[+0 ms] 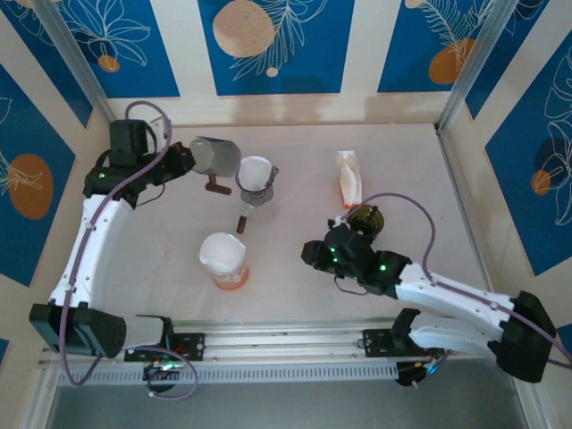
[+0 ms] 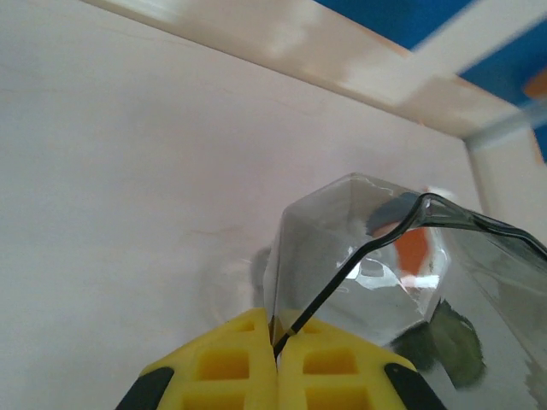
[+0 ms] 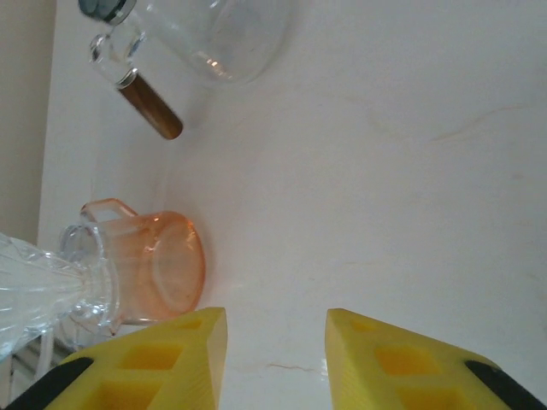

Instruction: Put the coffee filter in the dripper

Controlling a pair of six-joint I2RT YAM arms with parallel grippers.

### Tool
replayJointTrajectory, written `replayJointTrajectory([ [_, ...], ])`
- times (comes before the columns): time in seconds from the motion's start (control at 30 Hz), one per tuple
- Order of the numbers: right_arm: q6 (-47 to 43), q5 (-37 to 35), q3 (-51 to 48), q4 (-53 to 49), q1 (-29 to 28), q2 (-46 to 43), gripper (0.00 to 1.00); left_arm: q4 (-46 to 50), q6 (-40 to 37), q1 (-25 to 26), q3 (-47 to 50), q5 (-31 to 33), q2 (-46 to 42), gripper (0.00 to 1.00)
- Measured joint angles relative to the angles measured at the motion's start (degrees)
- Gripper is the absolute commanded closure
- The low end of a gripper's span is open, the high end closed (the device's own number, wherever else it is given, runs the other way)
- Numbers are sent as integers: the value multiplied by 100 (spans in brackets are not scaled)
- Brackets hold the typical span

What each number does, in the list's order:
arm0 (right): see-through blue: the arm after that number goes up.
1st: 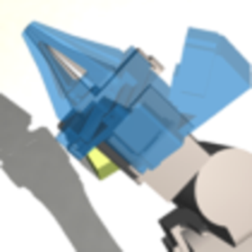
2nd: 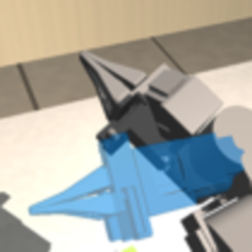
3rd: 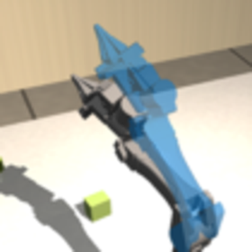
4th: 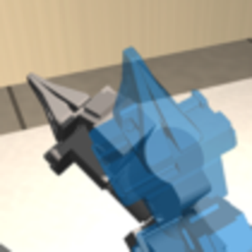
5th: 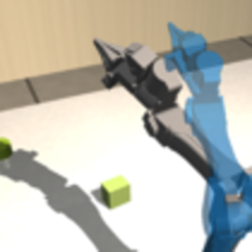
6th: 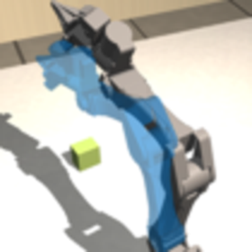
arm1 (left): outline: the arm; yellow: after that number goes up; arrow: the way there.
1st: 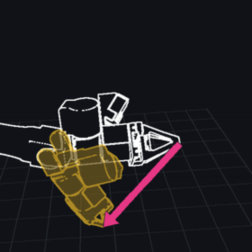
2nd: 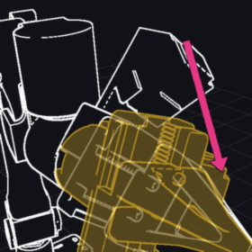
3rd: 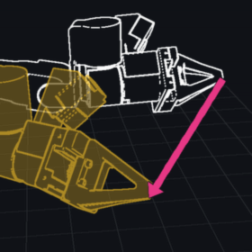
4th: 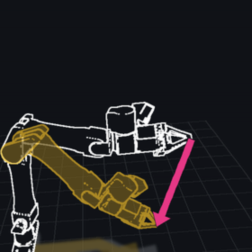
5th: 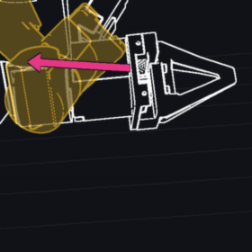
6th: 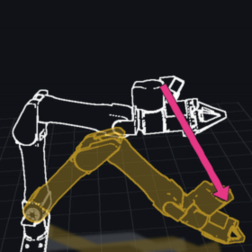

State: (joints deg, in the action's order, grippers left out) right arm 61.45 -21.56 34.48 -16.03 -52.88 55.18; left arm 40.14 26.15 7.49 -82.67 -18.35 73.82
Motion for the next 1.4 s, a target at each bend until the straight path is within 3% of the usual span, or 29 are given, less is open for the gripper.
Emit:
replayJointTrajectory([
  [0.37,352,-1200,-420,-2205,-42,-2455,63,461,-435,3053,-245,846,-269,100],
  [0.57,522,-1816,-260,-3257,-42,-2820,62,433,-535,4262,-50,1346,350,100],
  [0.7,568,-2059,-146,-3591,-42,-2879,62,402,-575,4638,87,1567,1108,100],
  [0.87,599,-2159,-144,-3759,-42,-2883,62,358,-579,4756,260,1775,1805,100],
  [1.4,605,-2175,-144,-3805,-74,-2953,62,85,-721,4793,638,2472,2223,100],
])
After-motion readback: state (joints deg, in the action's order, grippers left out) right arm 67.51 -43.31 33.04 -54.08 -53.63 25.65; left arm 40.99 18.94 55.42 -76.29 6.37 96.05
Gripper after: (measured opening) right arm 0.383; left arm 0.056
